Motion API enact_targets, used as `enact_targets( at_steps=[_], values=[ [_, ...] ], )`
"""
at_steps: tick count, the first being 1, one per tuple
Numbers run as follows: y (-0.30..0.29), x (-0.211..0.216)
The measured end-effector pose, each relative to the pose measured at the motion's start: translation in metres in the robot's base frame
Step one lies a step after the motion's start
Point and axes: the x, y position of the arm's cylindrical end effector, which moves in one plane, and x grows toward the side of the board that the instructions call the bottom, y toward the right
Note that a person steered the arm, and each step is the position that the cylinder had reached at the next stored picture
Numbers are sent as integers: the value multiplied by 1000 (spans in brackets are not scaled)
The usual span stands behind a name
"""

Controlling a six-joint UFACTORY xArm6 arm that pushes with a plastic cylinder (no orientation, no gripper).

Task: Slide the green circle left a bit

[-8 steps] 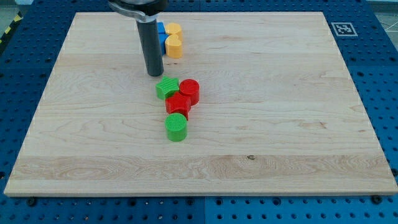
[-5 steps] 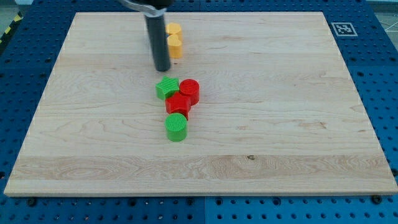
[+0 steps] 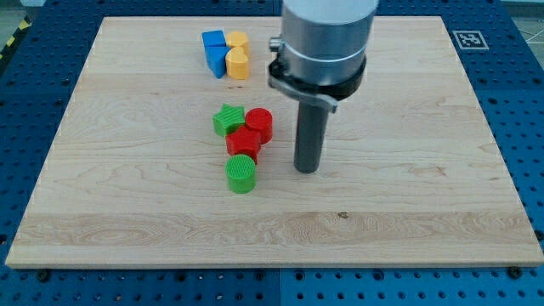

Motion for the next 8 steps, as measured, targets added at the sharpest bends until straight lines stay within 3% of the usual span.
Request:
enact_targets(
  at_steps=[8],
  values=[
    [-124,45]
  ],
)
